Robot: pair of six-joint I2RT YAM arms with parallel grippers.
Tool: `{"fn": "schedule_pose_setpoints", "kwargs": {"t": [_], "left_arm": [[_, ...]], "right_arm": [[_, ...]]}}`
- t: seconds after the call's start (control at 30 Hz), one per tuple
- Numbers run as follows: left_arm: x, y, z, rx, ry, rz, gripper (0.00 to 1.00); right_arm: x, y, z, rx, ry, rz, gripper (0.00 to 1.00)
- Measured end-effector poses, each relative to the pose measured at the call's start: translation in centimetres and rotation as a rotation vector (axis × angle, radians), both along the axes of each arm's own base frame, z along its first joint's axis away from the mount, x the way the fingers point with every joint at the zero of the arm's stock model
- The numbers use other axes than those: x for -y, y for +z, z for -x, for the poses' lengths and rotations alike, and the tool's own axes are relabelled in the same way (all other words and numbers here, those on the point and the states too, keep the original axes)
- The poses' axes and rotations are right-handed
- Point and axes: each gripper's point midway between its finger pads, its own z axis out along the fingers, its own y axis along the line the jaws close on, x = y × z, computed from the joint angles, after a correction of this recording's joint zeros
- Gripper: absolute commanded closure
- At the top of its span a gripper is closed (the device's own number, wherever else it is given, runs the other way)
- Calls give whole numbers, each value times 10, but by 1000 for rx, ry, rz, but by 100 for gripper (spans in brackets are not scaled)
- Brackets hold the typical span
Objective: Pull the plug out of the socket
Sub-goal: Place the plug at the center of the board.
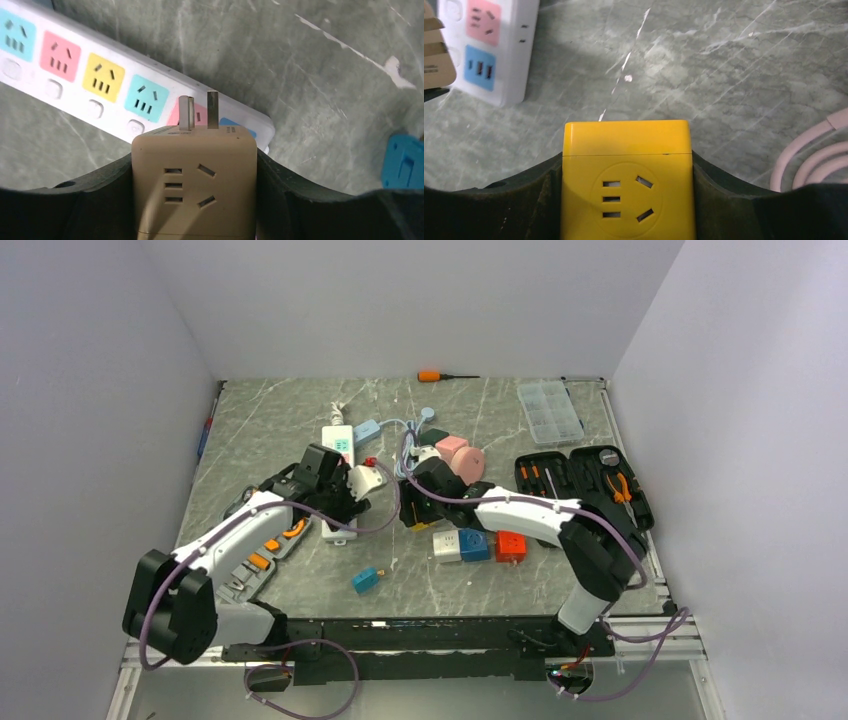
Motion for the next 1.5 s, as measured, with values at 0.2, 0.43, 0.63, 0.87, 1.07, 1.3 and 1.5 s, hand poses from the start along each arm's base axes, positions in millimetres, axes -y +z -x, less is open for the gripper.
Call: {"fn": "schedule_pose_setpoints", "kwargs": {"t": [0.2,0.43,0.63,0.87,1.07,1.3,1.5], "left_arm": [[-23,-29,-15,-141,242,90,91],[-24,-33,-19,-180,299,155,50],[-24,-33,-20,-203,320,184,1],[-33,-11,-40,-190,390,223,1],[-41,35,-52,-167,434,220,1],[-46,68,-34,-172,441,212,1],[-51,88,-4,-175,431,219,1]], "right_arm": [[-14,-23,-21,-27,-31,34,100],[-36,-32,-44,-21,-39,41,100],[-46,-47,-55,-27,-43,63,99],[-56,-48,-70,-3,-49,69,93],[-61,-48,-79,6,-48,71,77],[-62,-48,-88,16,-45,79,38],[-58,-49,-87,18,-28,106,1]]}}
